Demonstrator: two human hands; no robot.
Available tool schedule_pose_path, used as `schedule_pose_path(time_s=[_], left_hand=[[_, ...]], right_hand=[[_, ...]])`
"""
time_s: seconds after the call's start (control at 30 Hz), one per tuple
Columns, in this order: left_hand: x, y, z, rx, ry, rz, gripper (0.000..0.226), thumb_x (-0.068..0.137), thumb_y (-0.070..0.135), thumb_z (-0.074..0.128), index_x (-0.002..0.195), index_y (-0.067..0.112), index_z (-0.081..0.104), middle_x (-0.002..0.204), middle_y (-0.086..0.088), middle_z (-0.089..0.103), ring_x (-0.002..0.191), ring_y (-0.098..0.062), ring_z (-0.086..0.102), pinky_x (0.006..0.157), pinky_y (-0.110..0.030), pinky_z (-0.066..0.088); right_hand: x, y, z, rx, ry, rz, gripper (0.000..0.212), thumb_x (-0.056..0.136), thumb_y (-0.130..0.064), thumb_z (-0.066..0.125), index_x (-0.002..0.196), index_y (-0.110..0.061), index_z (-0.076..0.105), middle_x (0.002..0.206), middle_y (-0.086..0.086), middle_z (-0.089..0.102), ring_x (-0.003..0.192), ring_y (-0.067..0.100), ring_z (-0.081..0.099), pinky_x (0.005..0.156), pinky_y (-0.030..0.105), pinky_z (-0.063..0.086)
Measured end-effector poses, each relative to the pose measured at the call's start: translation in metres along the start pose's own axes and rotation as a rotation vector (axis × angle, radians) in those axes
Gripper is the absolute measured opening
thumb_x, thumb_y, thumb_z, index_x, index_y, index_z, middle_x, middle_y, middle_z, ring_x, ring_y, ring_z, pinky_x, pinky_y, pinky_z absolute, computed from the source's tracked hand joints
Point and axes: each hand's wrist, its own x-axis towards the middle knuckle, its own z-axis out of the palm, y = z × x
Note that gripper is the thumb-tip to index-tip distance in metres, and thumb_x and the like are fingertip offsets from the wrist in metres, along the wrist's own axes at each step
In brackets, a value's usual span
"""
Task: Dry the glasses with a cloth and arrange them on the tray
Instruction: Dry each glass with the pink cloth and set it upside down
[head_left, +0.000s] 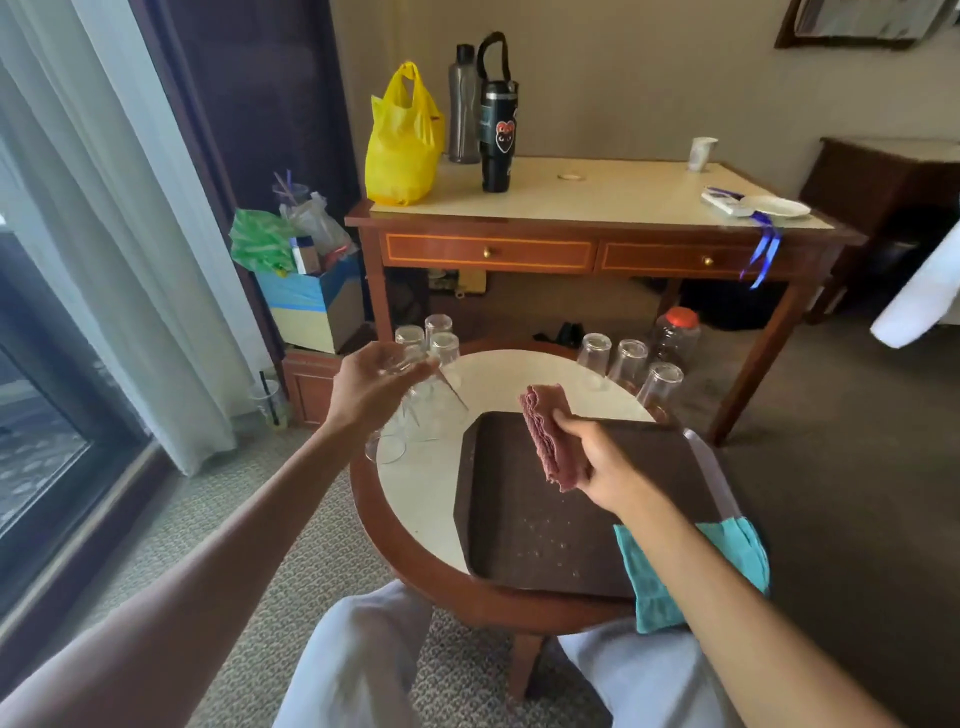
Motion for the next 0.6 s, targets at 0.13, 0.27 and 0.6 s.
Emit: schedule_pose_path(time_s=[0.13,0.27,0.6], left_hand=[[-0.001,-0.025,0.005,0.301,-0.081,0.084,0.053,0.076,0.038,0.09,0.12,0.014,0.072,0.111,0.0,0.073,0.1,-0.018,0.069,0.079,-0.027,0.051],[0.006,-0.05,0.022,0.505,-0.111,0.104,0.059,0.075,0.034,0.091,0.126,0.012,0.07,0.125,-0.006,0.073,0.113,-0.026,0.068,0.088,-0.03,0.048],[0.025,-0.088,0.046,0.764,-0.118,0.148,0.068,0.072,0.044,0.09,0.129,0.015,0.066,0.134,-0.005,0.059,0.111,-0.03,0.06,0.08,-0.045,0.054]], right_hand=[[0.014,0.02,0.015,0.099,-0.106,0.076,0.017,0.097,-0.019,0.06,0.104,-0.007,0.069,0.093,0.01,0.074,0.091,0.023,0.067,0.081,0.033,0.053],[0.032,0.033,0.031,0.061,-0.196,0.026,0.016,0.099,-0.007,0.051,0.104,-0.008,0.066,0.098,0.011,0.07,0.09,0.023,0.065,0.088,0.036,0.052],[0.06,0.031,0.046,0.236,-0.235,0.033,0.028,0.101,-0.025,0.044,0.102,-0.009,0.068,0.087,0.006,0.069,0.073,0.015,0.067,0.064,0.025,0.055]])
